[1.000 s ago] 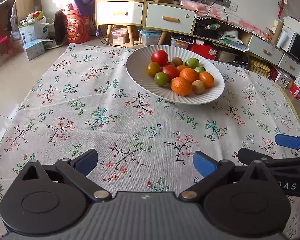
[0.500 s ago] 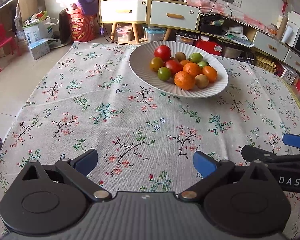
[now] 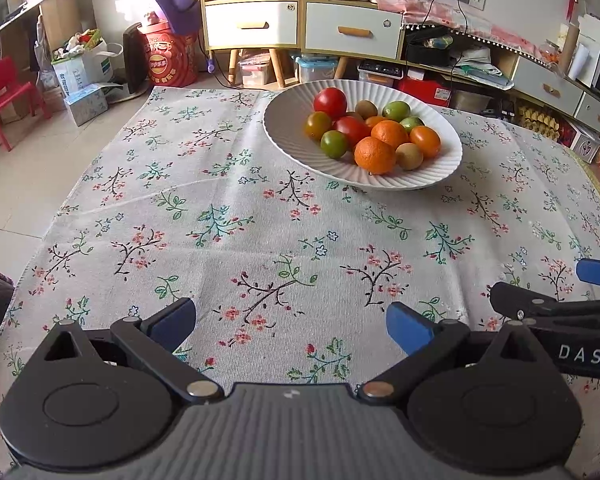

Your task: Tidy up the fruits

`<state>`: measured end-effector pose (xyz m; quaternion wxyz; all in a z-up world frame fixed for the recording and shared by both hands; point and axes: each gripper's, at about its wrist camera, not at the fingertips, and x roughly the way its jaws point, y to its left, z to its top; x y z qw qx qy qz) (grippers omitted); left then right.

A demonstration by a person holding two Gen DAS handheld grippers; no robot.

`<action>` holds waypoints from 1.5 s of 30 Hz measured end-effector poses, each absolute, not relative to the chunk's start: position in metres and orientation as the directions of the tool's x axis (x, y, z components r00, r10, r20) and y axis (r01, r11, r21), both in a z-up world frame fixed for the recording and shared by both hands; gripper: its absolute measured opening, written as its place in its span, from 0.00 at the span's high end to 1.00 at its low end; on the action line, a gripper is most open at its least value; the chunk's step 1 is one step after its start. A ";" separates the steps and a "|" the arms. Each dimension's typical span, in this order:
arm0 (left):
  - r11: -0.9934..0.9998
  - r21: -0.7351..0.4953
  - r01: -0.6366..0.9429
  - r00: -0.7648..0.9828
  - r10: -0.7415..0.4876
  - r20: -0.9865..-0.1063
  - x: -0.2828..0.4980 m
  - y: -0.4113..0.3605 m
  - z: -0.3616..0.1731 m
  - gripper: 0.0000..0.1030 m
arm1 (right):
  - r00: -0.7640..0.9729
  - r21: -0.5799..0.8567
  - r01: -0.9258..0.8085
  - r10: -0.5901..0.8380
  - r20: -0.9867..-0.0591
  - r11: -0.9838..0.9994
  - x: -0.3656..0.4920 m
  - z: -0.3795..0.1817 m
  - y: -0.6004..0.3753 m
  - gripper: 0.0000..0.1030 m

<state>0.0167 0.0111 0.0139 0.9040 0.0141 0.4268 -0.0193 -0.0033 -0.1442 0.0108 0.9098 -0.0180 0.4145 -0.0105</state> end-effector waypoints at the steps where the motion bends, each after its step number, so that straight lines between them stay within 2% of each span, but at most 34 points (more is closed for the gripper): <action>1: 0.999 0.010 0.048 0.635 -0.023 -0.772 0.017 0.011 0.014 0.05 | 0.659 -0.036 0.006 -0.031 -0.752 0.999 -0.004 0.012 -0.145 0.01; 45: 0.998 0.023 0.056 0.639 -0.018 -0.769 0.016 0.009 0.013 0.05 | 0.659 -0.029 0.011 -0.029 -0.752 1.000 -0.002 0.011 -0.146 0.01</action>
